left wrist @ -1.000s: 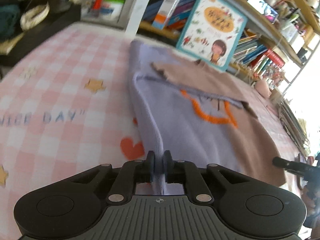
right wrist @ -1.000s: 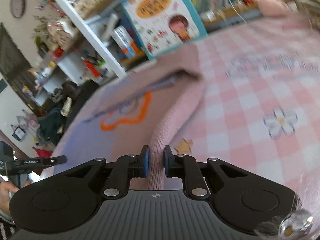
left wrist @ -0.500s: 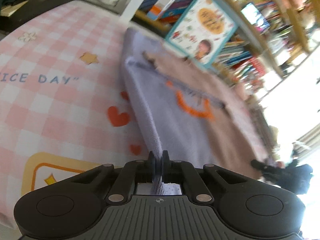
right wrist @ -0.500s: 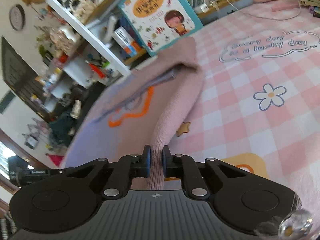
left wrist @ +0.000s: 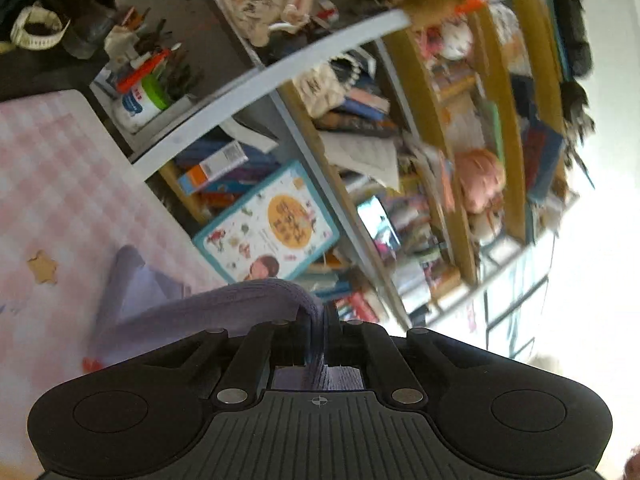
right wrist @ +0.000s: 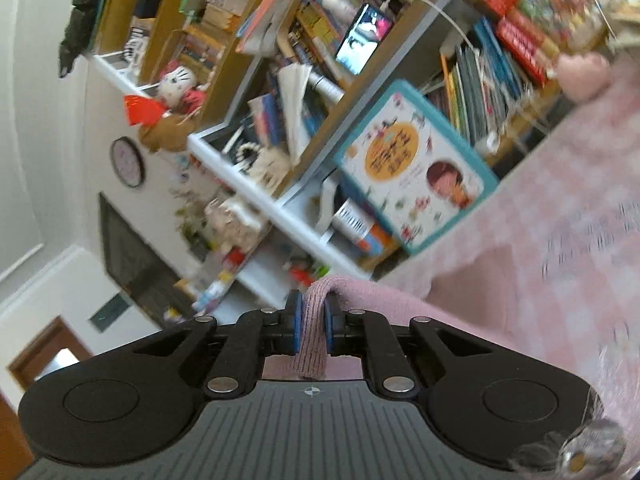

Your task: Fold clothes

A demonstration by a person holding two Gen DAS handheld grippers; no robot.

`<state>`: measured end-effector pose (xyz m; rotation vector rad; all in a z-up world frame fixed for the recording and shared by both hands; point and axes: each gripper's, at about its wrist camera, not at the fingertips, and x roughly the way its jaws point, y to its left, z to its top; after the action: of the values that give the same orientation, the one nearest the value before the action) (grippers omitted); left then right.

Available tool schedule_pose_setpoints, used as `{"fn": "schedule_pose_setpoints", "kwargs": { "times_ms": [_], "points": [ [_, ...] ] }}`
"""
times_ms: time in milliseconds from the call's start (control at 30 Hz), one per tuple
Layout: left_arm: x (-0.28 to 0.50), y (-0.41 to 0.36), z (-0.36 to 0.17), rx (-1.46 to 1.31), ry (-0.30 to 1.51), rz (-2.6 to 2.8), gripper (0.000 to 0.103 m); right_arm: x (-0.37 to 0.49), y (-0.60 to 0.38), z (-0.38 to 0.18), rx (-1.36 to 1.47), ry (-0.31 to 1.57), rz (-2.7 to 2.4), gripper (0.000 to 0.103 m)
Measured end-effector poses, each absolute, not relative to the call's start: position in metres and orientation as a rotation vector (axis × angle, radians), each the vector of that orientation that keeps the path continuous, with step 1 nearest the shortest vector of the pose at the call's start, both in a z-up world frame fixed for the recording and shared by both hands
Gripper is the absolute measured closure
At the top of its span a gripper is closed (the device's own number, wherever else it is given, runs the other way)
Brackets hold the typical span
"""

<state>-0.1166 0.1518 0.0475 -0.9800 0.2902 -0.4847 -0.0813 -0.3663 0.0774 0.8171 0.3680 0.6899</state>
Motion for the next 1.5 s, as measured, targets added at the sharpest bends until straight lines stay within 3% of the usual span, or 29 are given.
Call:
{"fn": "schedule_pose_setpoints", "kwargs": {
  "times_ms": [167,433,533,567,600,633,667,700,833,1033,1100,1133,1167,1200,1233,1367,1500],
  "points": [
    [-0.061,0.155,0.040,-0.979,0.312,-0.430,0.099,-0.016,-0.347,0.077,0.768,0.406,0.601,0.093],
    [-0.003,0.157,0.003,-0.948,0.467,-0.295,0.098,0.054,-0.331,0.026,0.746,0.582,0.459,0.093],
    [0.008,0.159,-0.010,-0.941,0.514,-0.259,0.093,0.067,-0.328,0.009,0.745,0.620,0.432,0.092],
    [0.011,0.160,-0.013,-0.937,0.528,-0.245,0.083,0.070,-0.327,0.005,0.743,0.627,0.421,0.090],
    [0.013,0.161,-0.015,-0.929,0.541,-0.221,0.060,0.073,-0.327,0.001,0.740,0.634,0.410,0.083],
    [0.013,0.162,-0.015,-0.920,0.545,-0.198,0.046,0.072,-0.328,0.000,0.729,0.627,0.393,0.077],
    [0.009,0.166,-0.012,-0.911,0.523,-0.177,0.029,0.072,-0.330,0.000,0.715,0.617,0.374,0.062],
    [0.006,0.169,-0.010,-0.901,0.501,-0.155,0.029,0.069,-0.332,0.002,0.689,0.601,0.353,0.055],
    [-0.013,0.174,0.007,-0.766,0.417,-0.154,0.029,0.054,-0.336,0.011,0.538,0.559,0.316,0.054],
    [-0.017,0.138,0.003,-0.385,0.576,-0.125,0.030,0.031,-0.316,0.011,0.195,0.592,0.297,0.054],
    [-0.016,0.134,-0.004,-0.338,0.606,-0.105,0.032,0.029,-0.318,0.007,0.212,0.606,0.304,0.061],
    [-0.015,0.133,-0.007,-0.327,0.618,-0.098,0.034,0.028,-0.319,0.005,0.225,0.613,0.308,0.074],
    [-0.014,0.132,-0.010,-0.317,0.629,-0.091,0.058,0.028,-0.320,0.002,0.238,0.621,0.313,0.096],
    [-0.013,0.133,-0.013,-0.318,0.643,-0.089,0.091,0.027,-0.322,0.000,0.251,0.628,0.317,0.097],
    [-0.011,0.137,-0.015,-0.359,0.658,-0.106,0.096,0.026,-0.323,-0.002,0.264,0.635,0.321,0.097],
    [-0.026,0.153,-0.002,-0.506,0.593,-0.170,0.097,0.011,-0.346,0.007,0.458,0.588,0.361,0.097],
    [-0.030,0.155,-0.008,-0.521,0.621,-0.158,0.097,0.005,-0.351,-0.004,0.471,0.637,0.321,0.097]
  ]
}}
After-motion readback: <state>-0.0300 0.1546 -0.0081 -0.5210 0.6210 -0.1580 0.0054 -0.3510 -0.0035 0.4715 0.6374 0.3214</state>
